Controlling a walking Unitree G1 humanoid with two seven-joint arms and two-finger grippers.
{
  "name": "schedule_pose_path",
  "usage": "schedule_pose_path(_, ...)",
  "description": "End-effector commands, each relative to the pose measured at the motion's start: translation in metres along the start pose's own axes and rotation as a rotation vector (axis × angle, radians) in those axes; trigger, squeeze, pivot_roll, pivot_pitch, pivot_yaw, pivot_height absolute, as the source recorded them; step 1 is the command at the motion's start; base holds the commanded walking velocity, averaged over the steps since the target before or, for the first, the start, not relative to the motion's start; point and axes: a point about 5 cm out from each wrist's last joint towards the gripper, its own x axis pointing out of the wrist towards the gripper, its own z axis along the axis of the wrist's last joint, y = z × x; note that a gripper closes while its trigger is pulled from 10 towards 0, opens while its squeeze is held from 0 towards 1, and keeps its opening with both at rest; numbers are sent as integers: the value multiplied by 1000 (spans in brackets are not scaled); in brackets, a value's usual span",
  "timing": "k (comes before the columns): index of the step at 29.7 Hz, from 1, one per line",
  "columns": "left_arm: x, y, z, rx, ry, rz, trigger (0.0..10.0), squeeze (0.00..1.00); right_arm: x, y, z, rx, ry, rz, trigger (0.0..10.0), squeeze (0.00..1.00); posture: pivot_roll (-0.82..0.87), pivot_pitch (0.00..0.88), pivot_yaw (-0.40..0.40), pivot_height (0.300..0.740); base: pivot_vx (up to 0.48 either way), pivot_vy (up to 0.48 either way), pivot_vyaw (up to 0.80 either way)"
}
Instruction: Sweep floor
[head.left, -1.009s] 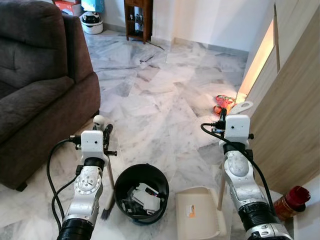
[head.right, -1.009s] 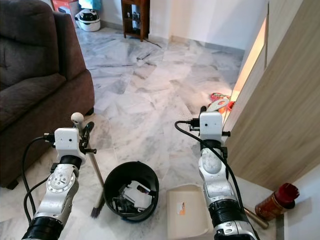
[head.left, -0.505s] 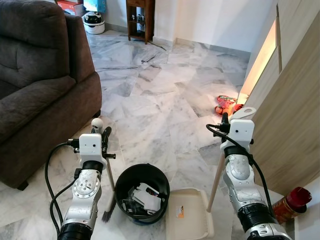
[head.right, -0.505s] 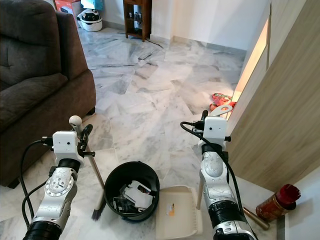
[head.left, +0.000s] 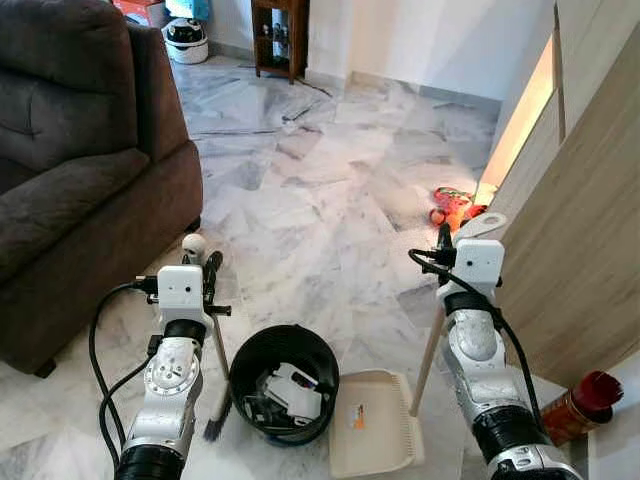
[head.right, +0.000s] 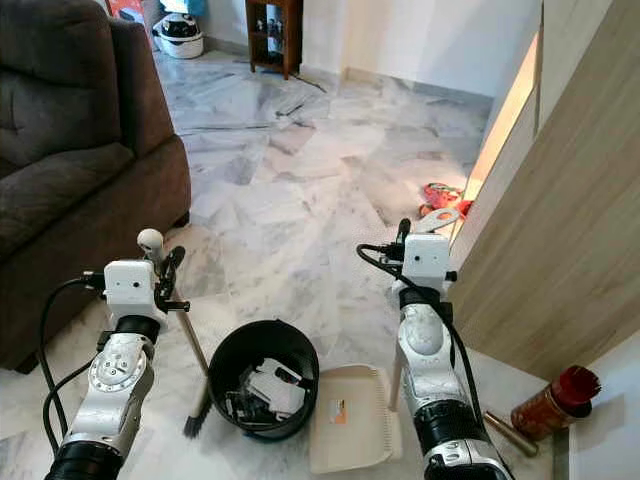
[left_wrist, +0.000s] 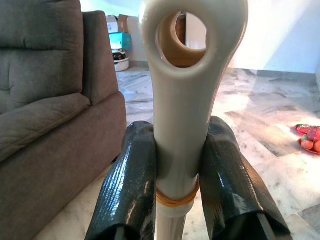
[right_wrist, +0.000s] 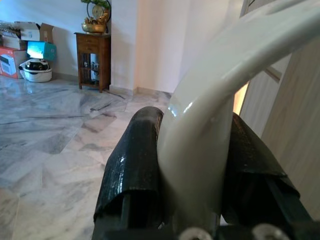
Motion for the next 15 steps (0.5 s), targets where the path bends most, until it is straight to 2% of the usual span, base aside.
schedule_pose_path(1,3,-1,10,-12,-45,-4,10000,0,7,2,9,16,-39,2,10000,0,23,87,-49,740,0,0,0)
schedule_pose_path(15,3,0,10,-9,-43,-1,10000,0,7,3,8,24,-39,7,10000,0,35,86,-45,740,0,0,0)
